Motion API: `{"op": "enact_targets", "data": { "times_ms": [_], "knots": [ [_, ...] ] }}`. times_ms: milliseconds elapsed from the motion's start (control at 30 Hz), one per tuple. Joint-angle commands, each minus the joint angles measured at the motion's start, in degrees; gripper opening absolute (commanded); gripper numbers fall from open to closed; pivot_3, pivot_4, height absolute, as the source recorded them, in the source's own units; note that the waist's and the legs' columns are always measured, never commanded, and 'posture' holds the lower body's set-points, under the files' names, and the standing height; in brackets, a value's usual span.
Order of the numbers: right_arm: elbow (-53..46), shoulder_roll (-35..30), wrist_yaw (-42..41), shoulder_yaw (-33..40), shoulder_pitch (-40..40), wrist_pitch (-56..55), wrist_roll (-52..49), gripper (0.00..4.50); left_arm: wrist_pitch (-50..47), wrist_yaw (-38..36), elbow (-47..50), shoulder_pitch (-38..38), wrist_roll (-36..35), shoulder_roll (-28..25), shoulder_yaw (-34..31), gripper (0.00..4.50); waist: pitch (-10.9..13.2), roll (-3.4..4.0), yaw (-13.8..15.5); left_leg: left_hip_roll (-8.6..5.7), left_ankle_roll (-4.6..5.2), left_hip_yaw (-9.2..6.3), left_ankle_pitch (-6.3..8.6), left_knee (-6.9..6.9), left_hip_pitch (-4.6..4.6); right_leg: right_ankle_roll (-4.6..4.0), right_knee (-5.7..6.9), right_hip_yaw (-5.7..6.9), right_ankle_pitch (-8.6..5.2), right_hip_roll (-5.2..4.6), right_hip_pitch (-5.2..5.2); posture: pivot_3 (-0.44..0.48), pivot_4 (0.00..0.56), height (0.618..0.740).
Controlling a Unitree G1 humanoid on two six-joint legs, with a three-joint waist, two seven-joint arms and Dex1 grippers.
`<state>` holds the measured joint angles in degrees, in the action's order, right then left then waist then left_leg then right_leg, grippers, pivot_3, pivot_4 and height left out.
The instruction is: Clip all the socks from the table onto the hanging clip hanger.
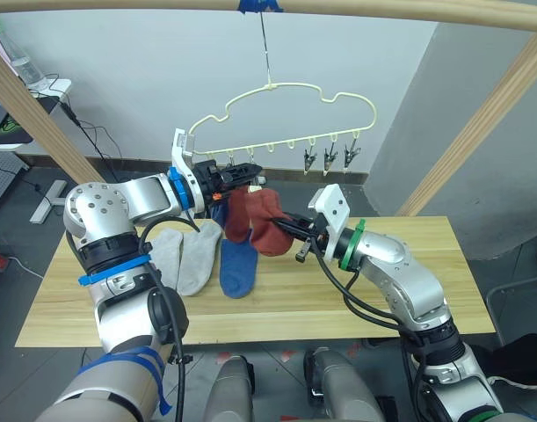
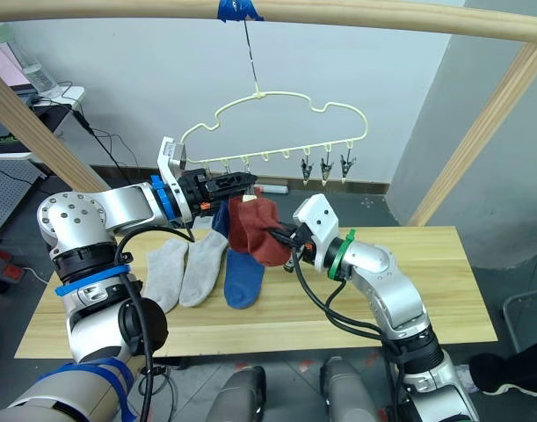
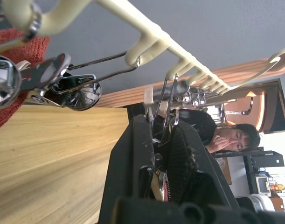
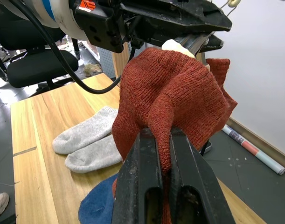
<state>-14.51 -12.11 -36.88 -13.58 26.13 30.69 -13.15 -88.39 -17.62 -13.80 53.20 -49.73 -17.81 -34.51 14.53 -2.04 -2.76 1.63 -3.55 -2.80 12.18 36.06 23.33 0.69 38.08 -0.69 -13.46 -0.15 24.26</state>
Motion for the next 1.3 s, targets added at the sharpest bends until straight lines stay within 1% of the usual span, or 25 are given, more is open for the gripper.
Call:
{"op": "enact_targets", "data": {
  "times_ms": [33, 467, 1300],
  "knots": [
    [-1.5, 0.2, 0.1, 0.3, 0.8, -0.1, -1.3, 0.04, 0.5, -0.6, 0.9, 0.8, -1.3, -0.3, -0.4, 0.32, 0.0, 0.0, 0.0, 0.0, 0.0, 0.0, 0.0, 0.0, 0.0, 0.0, 0.0, 0.0, 0.0, 0.0, 0.0, -0.037, 0.232, 0.74],
    [-1.9, -0.5, -0.6, -0.3, -0.2, 0.4, -1.6, 0.04, 0.9, 0.0, 0.5, 1.4, -1.3, -0.3, -1.2, 0.32, 0.0, 0.0, 0.0, 0.0, 0.0, 0.0, 0.0, 0.0, 0.0, 0.0, 0.0, 0.0, 0.0, 0.0, 0.0, -0.033, 0.234, 0.74],
    [0.6, 1.2, 0.0, -0.5, 2.8, 0.1, -2.3, 0.04, -0.2, -0.2, 2.2, 0.4, -1.9, 0.4, -0.6, 0.32, 0.0, 0.0, 0.0, 0.0, 0.0, -0.01, 0.0, 0.0, 0.0, 0.0, 0.0, 0.01, 0.0, 0.0, 0.0, -0.028, 0.229, 0.74]
  ]
}}
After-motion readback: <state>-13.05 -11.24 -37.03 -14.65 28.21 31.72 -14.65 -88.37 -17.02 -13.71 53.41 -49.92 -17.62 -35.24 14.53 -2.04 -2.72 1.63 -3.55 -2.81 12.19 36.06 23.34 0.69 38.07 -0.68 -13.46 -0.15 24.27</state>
